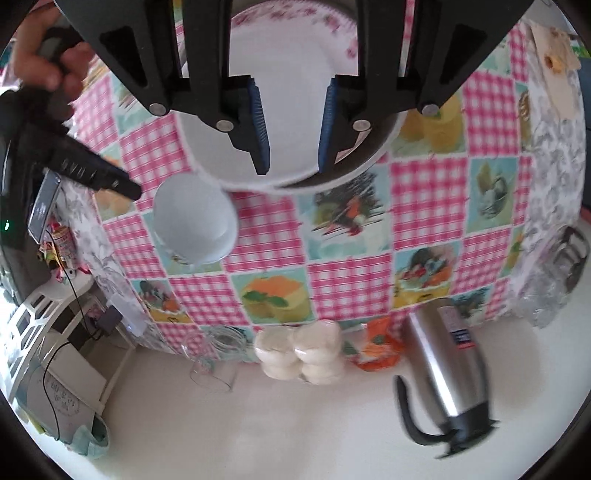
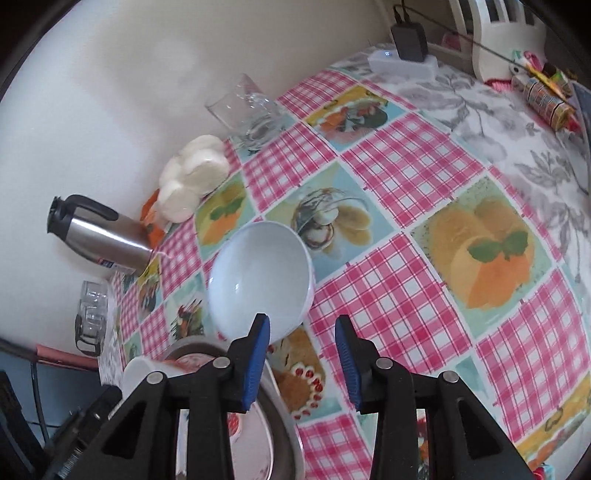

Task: Organize plates and bowls
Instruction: 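Close both grippers on the rim of the pale blue bowl, then lift the pale blue bowl and carry it over the stacked dishes, then lower the pale blue bowl onto the stack and open both grippers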

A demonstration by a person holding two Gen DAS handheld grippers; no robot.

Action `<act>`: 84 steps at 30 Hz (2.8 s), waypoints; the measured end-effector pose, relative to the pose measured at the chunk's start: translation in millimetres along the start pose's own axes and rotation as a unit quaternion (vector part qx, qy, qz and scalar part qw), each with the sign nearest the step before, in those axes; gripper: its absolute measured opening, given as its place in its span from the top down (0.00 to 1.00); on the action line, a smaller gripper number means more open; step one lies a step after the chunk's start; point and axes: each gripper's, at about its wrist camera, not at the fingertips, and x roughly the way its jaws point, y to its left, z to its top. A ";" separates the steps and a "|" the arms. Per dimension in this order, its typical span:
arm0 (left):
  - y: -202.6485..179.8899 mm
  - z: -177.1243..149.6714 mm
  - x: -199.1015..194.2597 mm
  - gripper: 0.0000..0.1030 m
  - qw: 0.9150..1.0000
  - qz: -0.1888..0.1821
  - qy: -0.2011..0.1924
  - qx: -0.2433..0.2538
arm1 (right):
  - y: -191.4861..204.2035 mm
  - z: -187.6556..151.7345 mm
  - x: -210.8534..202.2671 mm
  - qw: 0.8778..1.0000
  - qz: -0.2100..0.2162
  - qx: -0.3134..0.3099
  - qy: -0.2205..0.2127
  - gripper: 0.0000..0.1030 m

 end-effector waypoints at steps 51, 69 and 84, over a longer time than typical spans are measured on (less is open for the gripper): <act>-63.7 81.4 62.5 0.87 0.994 -0.069 0.084 0.019 | 30.7 21.8 3.5 0.999 0.027 -0.044 -0.012 0.83; 37.0 -13.2 -37.0 0.87 0.990 -0.097 -0.057 -0.082 | 118.1 -49.5 -45.9 0.984 0.059 -0.171 -0.013 0.82; 57.4 -52.7 -17.1 0.93 0.991 -0.055 -0.042 -0.111 | 131.4 -84.4 -12.5 0.972 0.004 -0.229 0.048 0.80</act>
